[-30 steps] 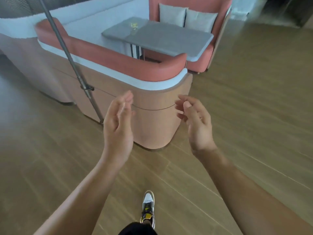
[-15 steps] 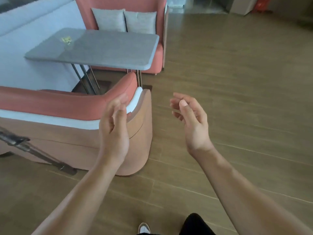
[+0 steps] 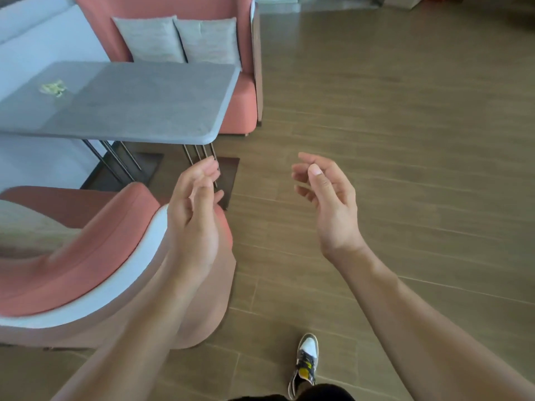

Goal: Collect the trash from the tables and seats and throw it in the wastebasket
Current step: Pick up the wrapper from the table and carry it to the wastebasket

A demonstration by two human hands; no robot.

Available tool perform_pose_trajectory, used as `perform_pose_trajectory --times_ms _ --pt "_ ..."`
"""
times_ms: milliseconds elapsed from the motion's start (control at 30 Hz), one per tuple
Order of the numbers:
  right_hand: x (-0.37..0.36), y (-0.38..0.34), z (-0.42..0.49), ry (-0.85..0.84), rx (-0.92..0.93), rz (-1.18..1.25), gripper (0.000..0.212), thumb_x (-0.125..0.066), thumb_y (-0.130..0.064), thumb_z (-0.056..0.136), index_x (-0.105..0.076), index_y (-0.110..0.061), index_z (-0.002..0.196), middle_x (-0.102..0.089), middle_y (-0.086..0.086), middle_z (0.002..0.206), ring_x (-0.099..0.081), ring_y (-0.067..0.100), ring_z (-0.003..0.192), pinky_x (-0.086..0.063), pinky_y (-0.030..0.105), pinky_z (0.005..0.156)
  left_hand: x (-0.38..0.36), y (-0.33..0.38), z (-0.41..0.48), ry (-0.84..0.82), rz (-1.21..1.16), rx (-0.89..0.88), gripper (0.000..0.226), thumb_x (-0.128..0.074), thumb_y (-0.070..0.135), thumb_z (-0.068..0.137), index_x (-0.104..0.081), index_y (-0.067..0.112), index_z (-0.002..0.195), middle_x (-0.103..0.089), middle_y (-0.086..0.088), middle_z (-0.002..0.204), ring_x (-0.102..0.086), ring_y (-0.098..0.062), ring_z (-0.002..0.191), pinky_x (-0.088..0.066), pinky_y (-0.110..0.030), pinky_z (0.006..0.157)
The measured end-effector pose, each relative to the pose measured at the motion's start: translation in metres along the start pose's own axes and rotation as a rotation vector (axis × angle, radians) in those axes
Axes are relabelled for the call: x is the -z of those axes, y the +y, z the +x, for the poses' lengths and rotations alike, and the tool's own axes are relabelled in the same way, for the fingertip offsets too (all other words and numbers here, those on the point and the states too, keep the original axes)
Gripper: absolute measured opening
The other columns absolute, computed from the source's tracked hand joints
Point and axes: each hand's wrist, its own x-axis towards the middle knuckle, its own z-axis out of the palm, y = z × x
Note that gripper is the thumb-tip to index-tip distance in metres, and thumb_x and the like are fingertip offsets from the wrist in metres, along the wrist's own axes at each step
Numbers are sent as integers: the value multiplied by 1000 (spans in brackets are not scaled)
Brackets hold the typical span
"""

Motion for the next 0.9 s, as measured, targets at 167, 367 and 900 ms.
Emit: perform_pose_trajectory --times_ms 167,367,900 --pt "44 -2 89 -30 7 -36 36 -59 -49 90 -74 -30 116 -74 2 111 -67 23 111 -52 44 100 -71 -11 53 20 -22 -26 30 -44 32 105 -65 40 124 -68 7 136 -63 -9 131 -57 -32 99" --pt "76 3 170 -34 16 -41 32 -59 -49 91 -74 -32 114 -74 2 111 -67 22 111 -52 45 100 -126 -29 113 25 -30 -31 34 -45 40 103 -65 33 130 -69 9 135 -64 -9 130 -58 -29 97" --pt "71 33 434 -30 59 -76 33 -58 -51 91 -75 -32 113 -77 2 103 -70 21 107 -52 51 102 -232 -98 351 15 -83 -38 29 -47 46 101 -67 41 122 -71 10 132 -64 -11 130 -55 -36 102"
